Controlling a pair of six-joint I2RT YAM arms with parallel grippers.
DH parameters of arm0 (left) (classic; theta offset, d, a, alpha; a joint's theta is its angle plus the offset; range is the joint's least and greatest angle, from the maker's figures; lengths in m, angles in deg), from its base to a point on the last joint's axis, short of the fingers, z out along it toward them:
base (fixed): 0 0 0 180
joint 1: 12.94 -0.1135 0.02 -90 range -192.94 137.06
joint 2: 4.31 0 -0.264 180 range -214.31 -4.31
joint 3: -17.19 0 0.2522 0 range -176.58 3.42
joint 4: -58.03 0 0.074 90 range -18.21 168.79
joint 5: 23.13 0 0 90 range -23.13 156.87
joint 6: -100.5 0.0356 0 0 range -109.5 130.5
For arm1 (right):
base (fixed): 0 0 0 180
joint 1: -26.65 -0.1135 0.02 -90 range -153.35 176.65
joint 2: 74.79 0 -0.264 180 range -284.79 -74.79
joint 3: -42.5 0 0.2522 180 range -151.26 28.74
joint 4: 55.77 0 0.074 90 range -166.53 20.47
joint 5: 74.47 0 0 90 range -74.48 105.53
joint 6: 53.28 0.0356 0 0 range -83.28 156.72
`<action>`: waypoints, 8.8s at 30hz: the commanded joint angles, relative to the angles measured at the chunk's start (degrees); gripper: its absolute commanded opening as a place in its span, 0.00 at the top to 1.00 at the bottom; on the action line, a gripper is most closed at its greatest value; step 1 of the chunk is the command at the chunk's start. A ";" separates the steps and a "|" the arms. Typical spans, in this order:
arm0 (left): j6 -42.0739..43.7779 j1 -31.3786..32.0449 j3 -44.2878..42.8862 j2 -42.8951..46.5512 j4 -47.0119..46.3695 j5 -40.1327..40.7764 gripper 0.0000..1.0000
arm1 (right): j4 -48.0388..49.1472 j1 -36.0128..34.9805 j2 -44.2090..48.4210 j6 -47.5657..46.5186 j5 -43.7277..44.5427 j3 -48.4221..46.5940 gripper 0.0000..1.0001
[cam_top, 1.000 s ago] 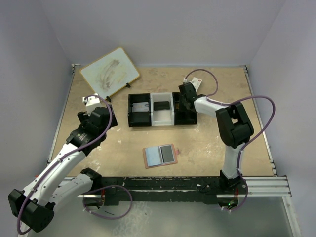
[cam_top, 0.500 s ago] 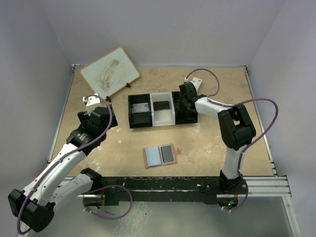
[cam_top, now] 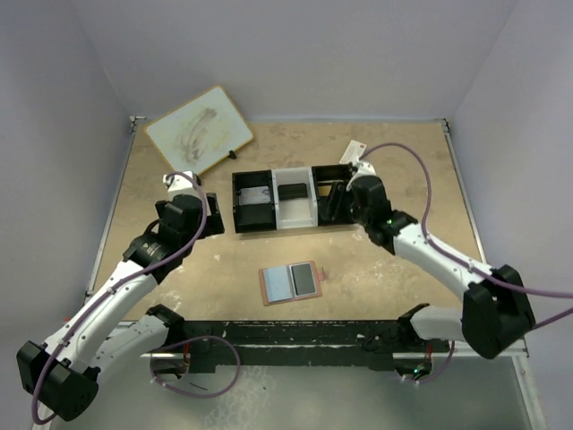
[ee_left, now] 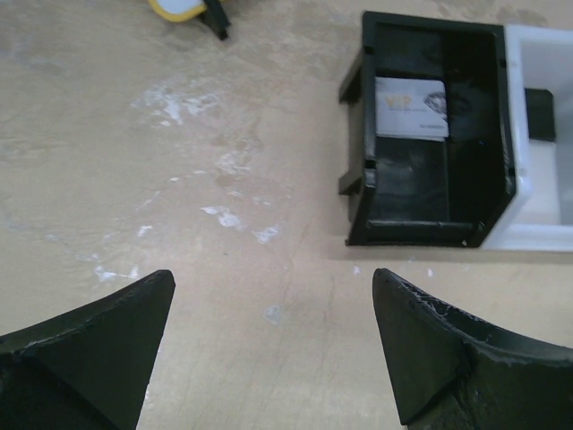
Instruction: Take the credit cards out of the card holder
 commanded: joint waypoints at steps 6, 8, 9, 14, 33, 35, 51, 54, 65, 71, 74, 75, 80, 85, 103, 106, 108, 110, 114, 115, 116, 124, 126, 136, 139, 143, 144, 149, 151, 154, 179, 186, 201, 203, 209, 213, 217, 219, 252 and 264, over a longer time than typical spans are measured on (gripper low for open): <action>2.51 0.07 1.48 -4.58 -9.89 -25.17 0.11 | 3.98 -21.01 15.12 16.14 5.17 17.13 0.43; 2.18 0.17 1.74 -6.77 -10.74 -28.61 0.11 | 3.41 -24.25 15.89 19.84 5.00 19.24 0.43; 2.14 0.37 1.53 -7.99 -10.69 -29.74 0.11 | 3.56 -26.09 16.55 21.57 4.84 20.68 0.43; -0.49 6.43 1.37 -11.49 -12.93 -27.86 0.11 | 8.20 -30.31 17.82 24.22 -3.04 26.72 0.33; -2.00 16.64 2.94 -25.43 -23.82 -27.37 0.14 | 16.47 -30.70 40.27 41.96 -10.36 48.62 0.07; -1.92 17.04 2.81 -27.08 -24.84 -28.27 0.14 | 17.07 -30.69 39.52 41.53 -10.28 48.39 0.07; -2.83 18.87 6.00 -32.59 -28.11 -30.47 0.22 | 25.28 -25.79 14.98 47.77 -11.73 44.25 0.27; -3.72 18.90 8.13 -32.53 -29.37 -31.59 0.23 | 27.90 -20.21 12.78 46.55 -15.10 44.37 0.30; -8.69 21.27 12.02 -30.36 -33.33 -32.42 0.29 | 27.96 -7.69 4.70 36.42 -23.76 36.19 0.31; -19.18 25.65 18.78 -24.74 -40.34 -30.10 0.32 | 24.51 -7.39 -4.93 28.07 -27.71 27.16 0.31; -23.84 28.70 22.09 -23.46 -44.04 -28.28 0.33 | 24.34 -7.37 -8.10 25.17 -27.69 24.04 0.31; -25.22 29.83 22.77 -23.29 -44.85 -26.86 0.34 | 24.56 -7.39 -8.86 24.55 -28.03 22.98 0.31; -32.16 33.45 24.86 -23.66 -49.64 -21.27 0.36 | 24.12 -7.44 -12.21 20.24 -31.50 17.72 0.33; -36.40 37.84 23.77 -27.23 -55.23 -19.19 0.36 | 12.37 -7.63 -13.54 12.91 -24.92 11.69 0.32; -33.05 45.60 16.70 -8.81 -24.47 3.62 0.28 | 11.72 -10.06 9.25 23.66 -15.02 20.89 0.54; -31.47 41.97 14.77 -6.53 -17.45 3.72 0.20 | 19.30 -14.72 8.45 28.91 -14.33 23.46 0.59; -30.23 39.46 14.23 -5.44 -15.73 2.96 0.19 | 20.08 -17.75 6.27 31.44 -11.91 23.25 0.60; -28.98 36.55 13.88 -4.50 -15.38 1.76 0.19 | 19.96 -19.55 3.98 33.92 -10.05 23.15 0.62; -27.04 34.28 12.16 -4.56 -14.69 1.26 0.19 | 21.26 -20.91 0.44 37.73 -7.99 24.99 0.64; -26.64 34.14 11.80 -5.12 -14.84 0.96 0.19 | 21.63 -20.92 -0.27 38.57 -7.78 25.62 0.64; -26.17 34.11 11.39 -5.78 -15.06 0.63 0.19 | 21.92 -20.92 -0.86 39.25 -7.73 26.15 0.64; -19.25 31.17 6.84 -14.82 -18.22 -8.50 0.20 | 28.58 -20.92 -5.47 42.43 -8.13 30.73 0.68; -17.31 30.42 4.89 -17.79 -18.76 -10.65 0.20 | 30.31 -20.92 -6.80 43.86 -9.39 32.55 0.71; -13.03 28.84 -2.20 -32.63 -21.63 -14.70 0.42 | 33.24 -20.40 -6.17 47.55 -6.57 35.26 0.72; -12.61 27.63 -2.21 -34.59 -23.42 -16.49 0.45 | 30.78 -20.39 -3.66 48.92 -3.07 35.39 0.70; -13.11 26.56 -3.41 -37.28 -21.47 -14.38 0.51 | 27.03 -20.40 -3.84 49.32 -0.40 32.96 0.70; -13.54 26.40 -3.82 -38.21 -20.48 -14.10 0.53 | 27.15 -20.40 -4.55 49.56 -0.99 32.53 0.71; -12.72 26.38 -3.60 -41.06 -21.74 -18.05 0.61 | 26.78 -20.39 -5.88 50.84 -1.26 32.28 0.72; -12.52 26.39 -2.67 -41.19 -22.03 -18.72 0.66 | 25.89 -20.40 -5.22 51.29 -1.20 31.93 0.71; -12.12 26.42 -1.51 -40.74 -21.57 -18.80 0.71 | 22.45 -20.39 -3.34 51.21 0.38 30.85 0.67; -18.60 32.51 1.25 -38.52 -20.25 -16.16 0.91 | 11.78 -19.78 0.18 37.97 -2.38 22.57 0.68; -22.97 34.48 2.42 -33.25 -17.70 -11.34 0.77 | 13.53 -14.59 3.02 30.82 -10.98 24.37 0.65; -18.95 34.00 -1.76 -33.84 -24.06 -14.27 0.73 | 18.69 -14.59 2.84 31.04 -13.08 28.10 0.70; -19.12 33.77 -1.02 -35.30 -26.26 -16.32 0.74 | 19.31 -14.59 1.68 31.42 -14.01 28.75 0.70; -20.29 33.67 0.22 -37.30 -22.96 -12.13 0.78 | 20.14 -14.59 -1.69 32.75 -13.99 29.34 0.72; -19.35 33.32 2.44 -37.84 -22.44 -11.40 0.81 | 19.60 -14.59 -2.30 33.85 -13.06 29.78 0.75; -18.46 33.31 2.97 -39.79 -21.80 -12.24 0.84 | 17.63 -14.59 -0.90 35.16 -10.32 29.75 0.76; -18.39 33.32 3.66 -39.76 -22.34 -12.62 0.85 | 16.94 -14.59 0.53 35.26 -8.04 29.72 0.74; -19.39 33.50 4.26 -41.17 -20.17 -10.85 1.00 | 26.68 -12.97 9.77 38.56 -13.83 35.96 1.00; -19.61 33.49 3.25 -36.59 -18.60 -9.59 0.97 | 22.92 -10.18 9.50 34.30 -16.02 35.42 1.00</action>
